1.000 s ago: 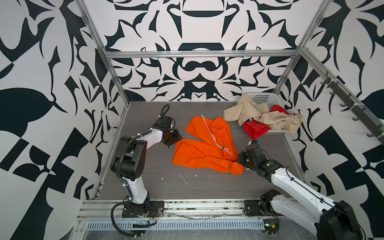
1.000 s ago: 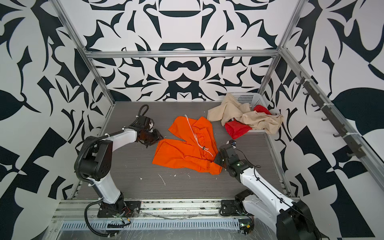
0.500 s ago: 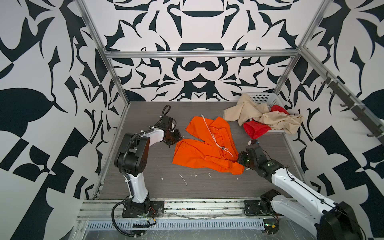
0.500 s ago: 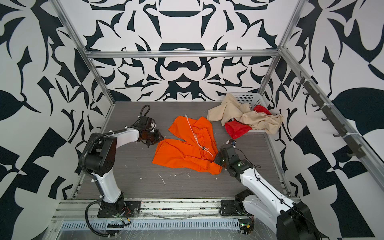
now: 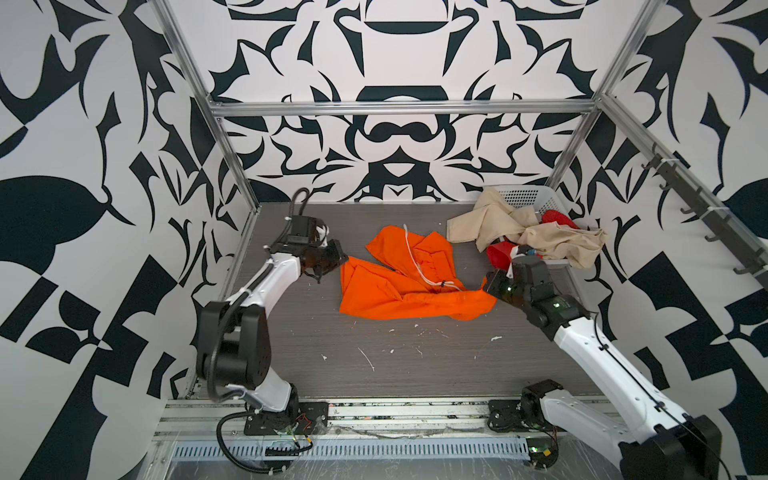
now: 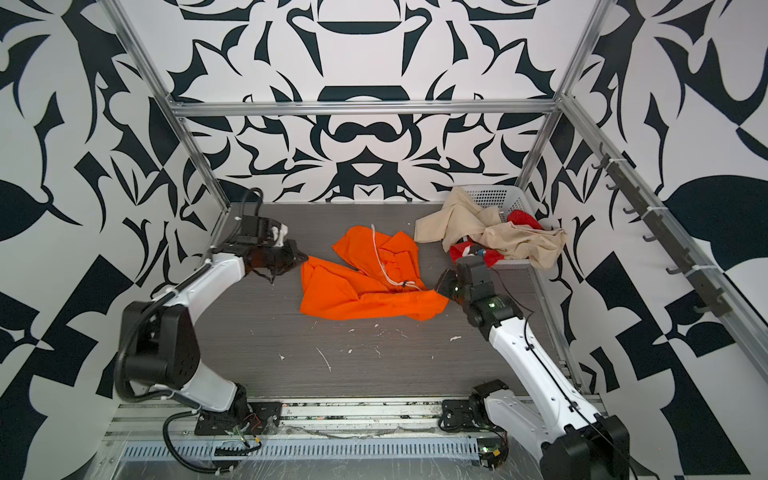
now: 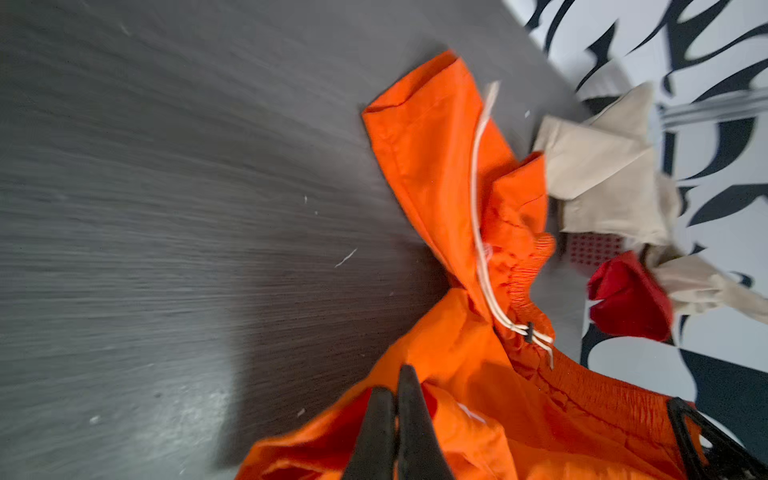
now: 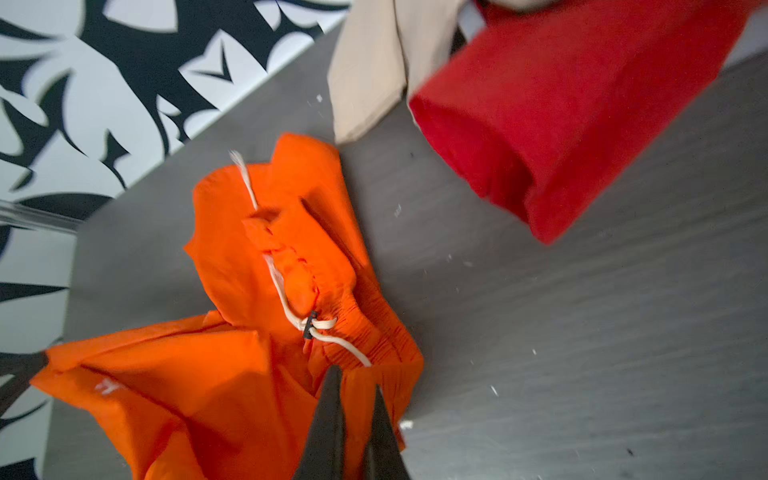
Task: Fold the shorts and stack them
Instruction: 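Lift the orange shorts with both grippers and stretch them apart above the table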
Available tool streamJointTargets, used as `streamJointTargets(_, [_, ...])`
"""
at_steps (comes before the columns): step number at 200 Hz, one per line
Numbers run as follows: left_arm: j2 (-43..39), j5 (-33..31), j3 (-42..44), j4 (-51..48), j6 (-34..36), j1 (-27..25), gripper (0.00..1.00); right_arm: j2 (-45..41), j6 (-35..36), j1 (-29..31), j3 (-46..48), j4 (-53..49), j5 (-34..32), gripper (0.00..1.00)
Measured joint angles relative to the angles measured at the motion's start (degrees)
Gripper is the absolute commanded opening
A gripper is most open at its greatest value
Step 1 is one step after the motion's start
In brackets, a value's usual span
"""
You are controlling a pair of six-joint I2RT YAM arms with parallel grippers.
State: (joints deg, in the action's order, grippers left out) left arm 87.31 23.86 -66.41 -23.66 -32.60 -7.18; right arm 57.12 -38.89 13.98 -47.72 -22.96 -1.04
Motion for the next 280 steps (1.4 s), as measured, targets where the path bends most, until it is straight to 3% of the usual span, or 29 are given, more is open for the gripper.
streamJointTargets(57, [-11.13,2.16,-6.93,-9.73,3.56,9.07,0.0,7.5,7.15,-4.04,-19.04,1.73,3.61,0.0])
streamJointTargets(105, [-10.47,-0.26,-8.35,-13.6,6.6,10.71,0.0,7.98,10.67,-4.24,-22.53,11.17,16.15,0.0])
streamJointTargets(127, [-4.52,-0.83,-12.83,-14.01,7.58,10.69,0.0,8.31,9.94,-4.17,-17.94,16.28,20.04,0.0])
streamJointTargets(159, [8.52,-0.59,-26.84,-14.36,8.7,10.71,0.0,13.4,7.98,-4.02,-16.9,16.02,20.06,0.0])
streamJointTargets(212, [27.85,-1.44,-59.65,-19.8,11.21,10.71,0.0,28.22,6.82,-1.84,-38.03,16.98,20.5,0.0])
streamJointTargets(238, [35.45,-2.89,-74.18,-24.13,12.48,10.71,0.0,27.32,6.67,3.19,-39.17,20.06,18.93,0.0])
streamJointTargets(259, [37.79,-3.56,-75.82,-27.02,13.18,10.71,0.0,22.69,4.63,8.11,-31.52,21.4,16.55,0.0])
streamJointTargets(280, [37.62,-3.93,-69.88,-28.89,14.05,10.71,0.0,17.25,1.49,13.14,-20.7,20.59,13.99,0.0])
